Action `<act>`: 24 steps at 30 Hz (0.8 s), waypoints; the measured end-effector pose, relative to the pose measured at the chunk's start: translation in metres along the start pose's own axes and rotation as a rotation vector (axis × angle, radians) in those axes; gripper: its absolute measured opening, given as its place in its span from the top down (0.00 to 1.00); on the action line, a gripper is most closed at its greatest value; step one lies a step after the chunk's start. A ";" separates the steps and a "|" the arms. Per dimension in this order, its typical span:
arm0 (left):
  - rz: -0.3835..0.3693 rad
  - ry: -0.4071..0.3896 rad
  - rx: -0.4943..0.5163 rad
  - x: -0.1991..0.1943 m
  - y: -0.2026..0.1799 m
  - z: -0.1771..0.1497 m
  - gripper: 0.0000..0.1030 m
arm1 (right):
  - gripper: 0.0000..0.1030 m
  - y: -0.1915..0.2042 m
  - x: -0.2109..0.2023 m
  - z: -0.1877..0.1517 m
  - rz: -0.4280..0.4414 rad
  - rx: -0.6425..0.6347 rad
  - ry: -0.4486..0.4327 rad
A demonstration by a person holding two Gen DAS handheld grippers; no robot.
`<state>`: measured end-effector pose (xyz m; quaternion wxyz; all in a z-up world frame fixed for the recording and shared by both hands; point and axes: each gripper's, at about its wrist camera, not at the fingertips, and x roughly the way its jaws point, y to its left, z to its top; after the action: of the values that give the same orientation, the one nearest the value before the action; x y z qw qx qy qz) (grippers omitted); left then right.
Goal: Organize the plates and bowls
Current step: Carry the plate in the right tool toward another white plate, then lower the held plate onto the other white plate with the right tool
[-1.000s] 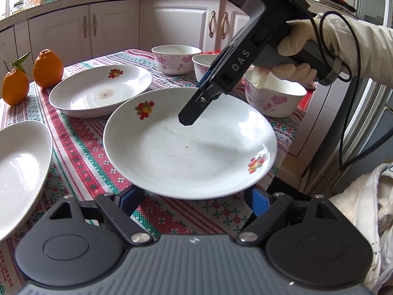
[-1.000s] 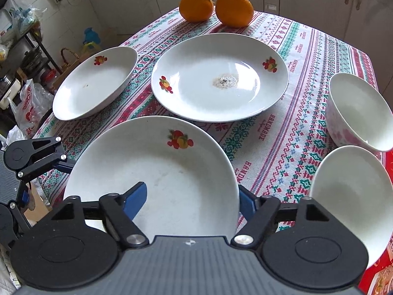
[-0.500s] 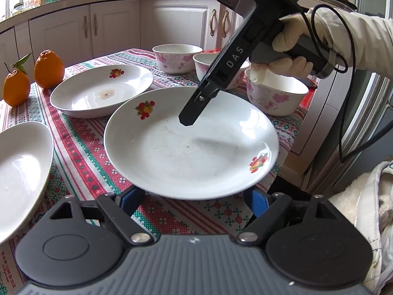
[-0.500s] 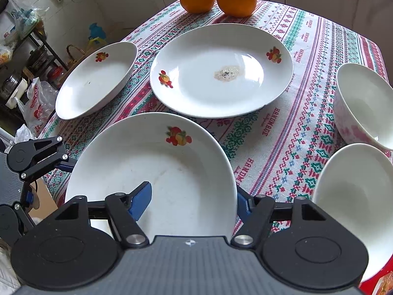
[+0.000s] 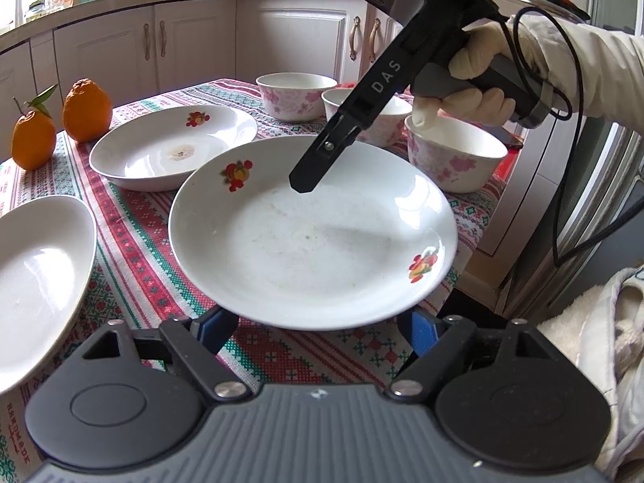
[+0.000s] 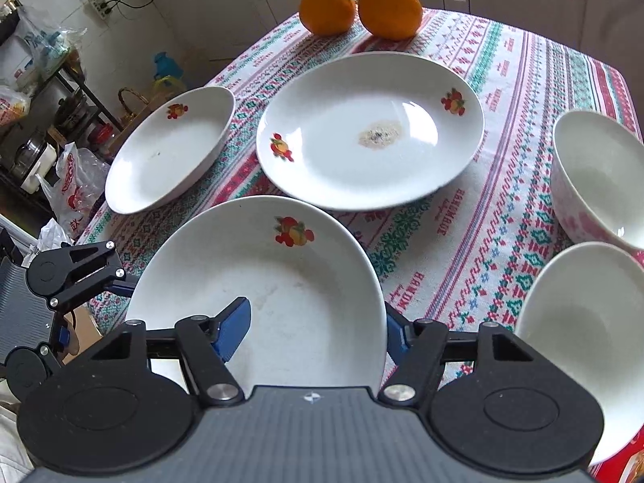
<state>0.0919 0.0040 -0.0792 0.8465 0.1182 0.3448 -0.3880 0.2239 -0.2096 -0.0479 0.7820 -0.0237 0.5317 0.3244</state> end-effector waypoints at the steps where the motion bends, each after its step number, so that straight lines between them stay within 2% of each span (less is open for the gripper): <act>1: 0.002 -0.006 -0.003 -0.003 0.001 0.001 0.17 | 0.29 0.002 0.000 0.002 -0.001 -0.005 -0.001; 12: 0.070 -0.035 -0.056 -0.036 0.019 0.004 0.17 | 0.29 0.032 -0.002 0.039 0.026 -0.092 -0.024; 24: 0.226 -0.033 -0.157 -0.074 0.063 -0.011 0.17 | 0.29 0.085 0.041 0.108 0.116 -0.246 -0.023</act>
<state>0.0988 0.0937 -0.0416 0.8970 0.0833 0.3445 -0.2641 0.2760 -0.0814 -0.0090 0.7590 -0.0847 0.4796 0.4321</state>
